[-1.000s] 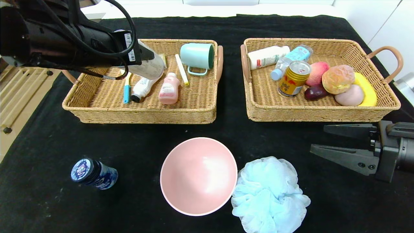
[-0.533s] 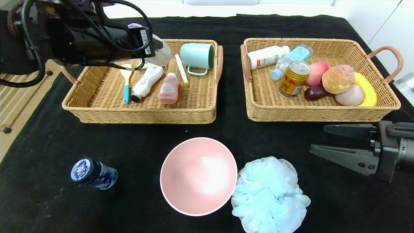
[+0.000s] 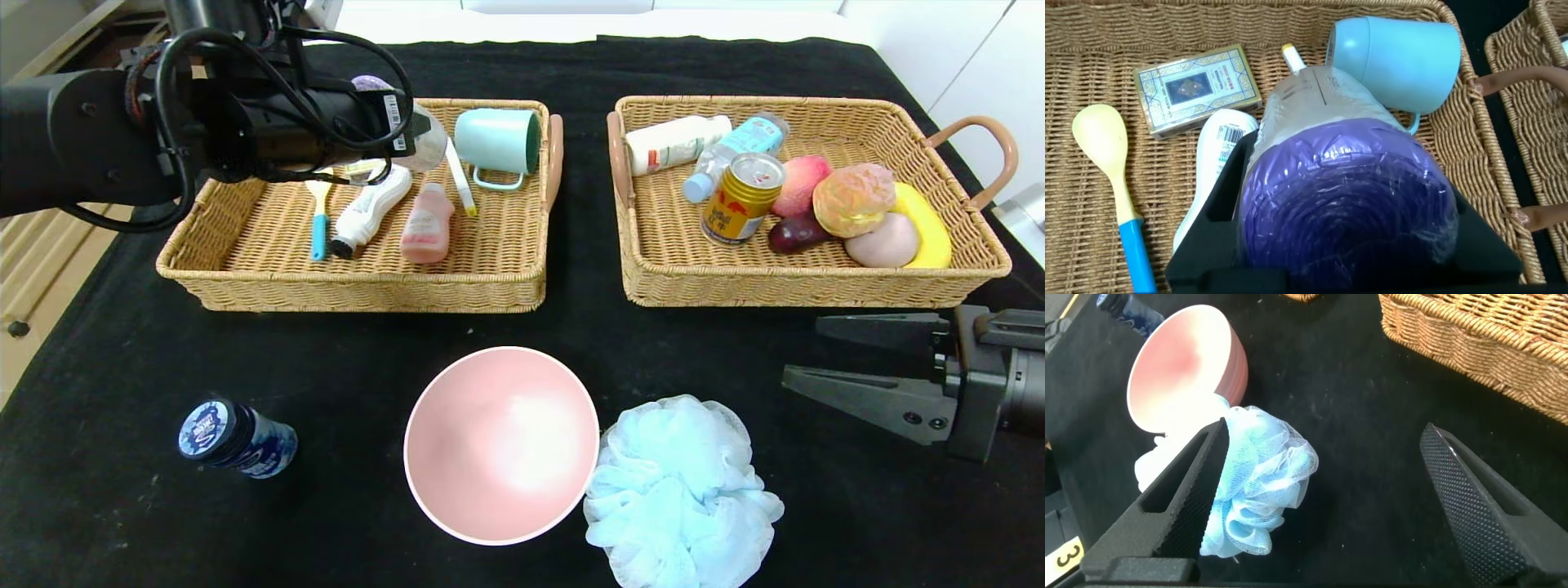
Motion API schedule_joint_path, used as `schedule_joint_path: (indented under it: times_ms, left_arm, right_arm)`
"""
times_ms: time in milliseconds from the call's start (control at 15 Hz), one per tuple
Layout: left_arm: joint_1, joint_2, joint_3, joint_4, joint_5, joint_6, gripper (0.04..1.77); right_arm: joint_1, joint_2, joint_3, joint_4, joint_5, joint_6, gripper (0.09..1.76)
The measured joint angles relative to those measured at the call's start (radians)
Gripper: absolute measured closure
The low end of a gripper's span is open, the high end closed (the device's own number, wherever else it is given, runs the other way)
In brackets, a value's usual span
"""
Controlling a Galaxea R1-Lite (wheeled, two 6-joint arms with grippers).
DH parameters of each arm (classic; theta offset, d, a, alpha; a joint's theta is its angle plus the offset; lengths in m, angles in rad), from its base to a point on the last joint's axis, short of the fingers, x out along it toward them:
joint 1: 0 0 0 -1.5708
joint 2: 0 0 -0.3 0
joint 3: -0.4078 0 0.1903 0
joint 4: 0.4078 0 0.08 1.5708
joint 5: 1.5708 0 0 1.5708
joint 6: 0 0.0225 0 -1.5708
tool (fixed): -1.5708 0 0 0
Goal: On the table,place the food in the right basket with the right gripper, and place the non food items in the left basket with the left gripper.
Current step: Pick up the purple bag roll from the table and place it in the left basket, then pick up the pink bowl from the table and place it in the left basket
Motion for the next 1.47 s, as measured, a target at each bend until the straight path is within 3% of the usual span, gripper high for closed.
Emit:
schedule_joint_path:
  times_ms: [67,400,867,1267,1467]
  left_arm:
    - [0.001,0.002,-0.001,-0.009,-0.009,0.0,0.83]
    - [0.0,0.003,0.002,-0.013,-0.012,-0.004,0.47]
    - [-0.006,-0.024,0.032,-0.009,-0.006,-0.007,0.25]
    - [-0.019,-0.172,0.22,0.001,-0.006,-0.003,0.17]
    - [-0.056,-0.255,0.301,0.01,-0.004,0.0,0.14]
  right_arm:
    - [0.0,0.0,0.0,0.0,0.0,0.0,0.14]
    - [0.009,-0.001,0.003,-0.001,0.0,0.0,0.14]
    - [0.014,-0.001,0.005,0.0,0.0,0.0,0.14]
    - [0.034,-0.002,0.014,0.0,-0.002,-0.001,0.14]
    - [0.035,-0.003,0.016,0.0,-0.001,-0.001,0.14]
